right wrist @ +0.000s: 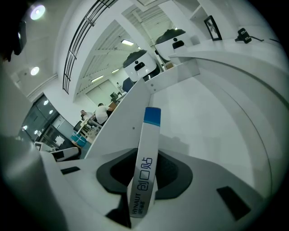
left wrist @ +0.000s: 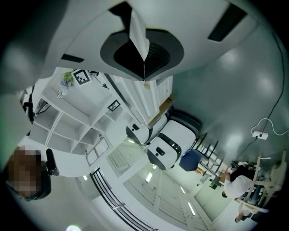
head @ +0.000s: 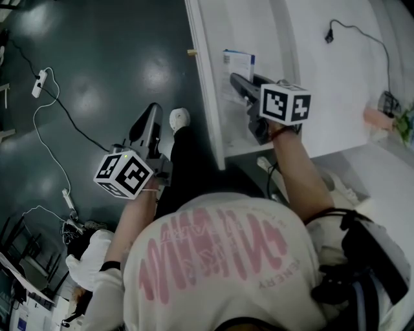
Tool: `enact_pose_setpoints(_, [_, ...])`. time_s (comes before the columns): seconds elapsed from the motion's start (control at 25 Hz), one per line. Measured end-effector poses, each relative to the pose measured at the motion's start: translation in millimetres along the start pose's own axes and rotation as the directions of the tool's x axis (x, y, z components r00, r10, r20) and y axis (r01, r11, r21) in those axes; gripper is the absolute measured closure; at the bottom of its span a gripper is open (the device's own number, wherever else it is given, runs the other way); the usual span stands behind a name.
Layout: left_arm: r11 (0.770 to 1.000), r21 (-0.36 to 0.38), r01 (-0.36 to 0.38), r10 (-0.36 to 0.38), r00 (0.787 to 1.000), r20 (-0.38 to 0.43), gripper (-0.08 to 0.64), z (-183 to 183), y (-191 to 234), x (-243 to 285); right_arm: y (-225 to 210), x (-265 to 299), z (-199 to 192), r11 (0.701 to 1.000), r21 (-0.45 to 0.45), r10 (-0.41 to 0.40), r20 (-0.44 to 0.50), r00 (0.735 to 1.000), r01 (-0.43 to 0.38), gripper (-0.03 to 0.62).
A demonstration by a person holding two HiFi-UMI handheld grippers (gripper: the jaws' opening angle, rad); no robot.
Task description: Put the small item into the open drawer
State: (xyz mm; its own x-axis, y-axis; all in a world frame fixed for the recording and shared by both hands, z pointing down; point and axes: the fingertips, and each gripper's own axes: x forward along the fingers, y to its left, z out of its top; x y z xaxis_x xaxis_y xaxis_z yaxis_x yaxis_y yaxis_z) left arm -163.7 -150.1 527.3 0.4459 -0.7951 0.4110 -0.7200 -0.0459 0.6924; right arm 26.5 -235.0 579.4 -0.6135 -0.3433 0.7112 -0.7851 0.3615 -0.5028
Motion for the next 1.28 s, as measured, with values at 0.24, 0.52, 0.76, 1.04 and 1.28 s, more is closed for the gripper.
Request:
enact_pose_setpoints(0.24, [1.000,-0.005,-0.004,0.004,1.000,0.001,0.529,1,4,-2,-7,3,0,0.999,-0.012,-0.040,0.003,0.999,0.040,0.483])
enact_pose_setpoints(0.52, [1.000,-0.010,-0.001,0.001,1.000,0.015,0.529,6,3,-2,-15,6,1,0.995,-0.030,-0.090,0.017,0.996,0.090,0.457])
enact_pose_setpoints(0.76, [1.000,-0.027,0.000,0.001,1.000,0.017,0.529,7,5,-1,-18,8,0,0.992,-0.053,-0.113,0.021,0.993,0.114,0.440])
enact_pose_setpoints(1.04, [0.999,-0.035,0.001,0.000,0.999,0.032,0.529,8,5,-2,-23,7,-5,0.989,-0.047,-0.140,0.000,0.990,0.140,0.412])
enact_pose_setpoints(1.28, [0.999,-0.041,0.005,-0.003,0.999,0.041,0.529,10,3,-6,-25,6,-10,0.988,-0.030,-0.154,-0.008,0.988,0.153,0.394])
